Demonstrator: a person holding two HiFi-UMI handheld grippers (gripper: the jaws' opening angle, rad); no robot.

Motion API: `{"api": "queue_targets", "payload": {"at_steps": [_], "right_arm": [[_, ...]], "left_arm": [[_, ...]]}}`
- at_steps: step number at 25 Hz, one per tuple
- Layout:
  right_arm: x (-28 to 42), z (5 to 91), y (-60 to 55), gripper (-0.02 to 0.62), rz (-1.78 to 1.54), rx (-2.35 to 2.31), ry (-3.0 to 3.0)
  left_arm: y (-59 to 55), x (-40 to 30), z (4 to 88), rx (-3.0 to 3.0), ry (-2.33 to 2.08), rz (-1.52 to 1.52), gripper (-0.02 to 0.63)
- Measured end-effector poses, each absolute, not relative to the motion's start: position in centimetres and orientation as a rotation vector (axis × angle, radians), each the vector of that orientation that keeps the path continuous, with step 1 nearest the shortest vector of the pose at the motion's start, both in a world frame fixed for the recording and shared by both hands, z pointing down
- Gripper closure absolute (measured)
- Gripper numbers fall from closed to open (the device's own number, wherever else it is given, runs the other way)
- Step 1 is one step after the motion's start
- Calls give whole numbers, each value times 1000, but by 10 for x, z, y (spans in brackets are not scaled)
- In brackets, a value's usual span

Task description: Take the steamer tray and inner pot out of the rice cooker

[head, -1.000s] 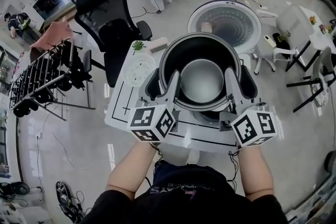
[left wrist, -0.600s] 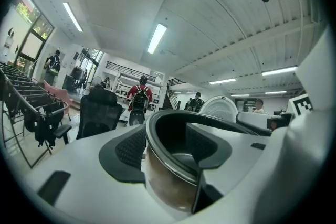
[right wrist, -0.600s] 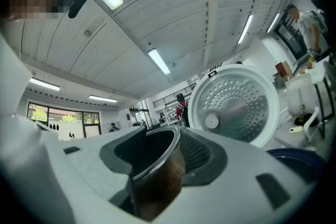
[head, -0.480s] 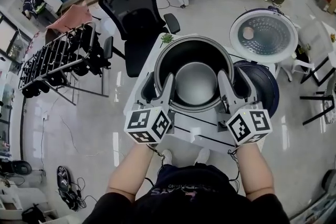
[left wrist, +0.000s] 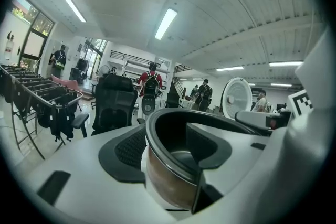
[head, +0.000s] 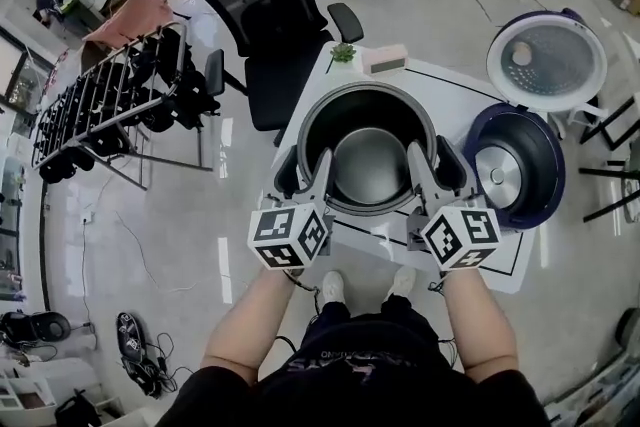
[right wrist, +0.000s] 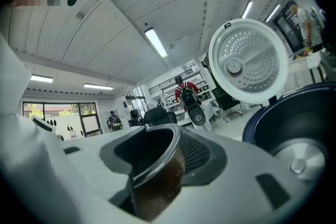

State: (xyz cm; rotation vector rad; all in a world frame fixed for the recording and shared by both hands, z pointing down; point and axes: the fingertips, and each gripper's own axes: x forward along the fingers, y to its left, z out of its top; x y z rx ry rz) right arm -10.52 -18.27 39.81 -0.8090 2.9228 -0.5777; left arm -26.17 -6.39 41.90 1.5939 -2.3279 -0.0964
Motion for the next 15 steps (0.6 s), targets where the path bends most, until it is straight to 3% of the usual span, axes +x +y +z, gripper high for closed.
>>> {"api": "queue_targets", "payload": {"at_steps": [15], "right_arm": [[-98,490,-167,391,-670,-1059,2971]], "left_arm": [[-61,-263,510,1634,-2136,25,377]]}}
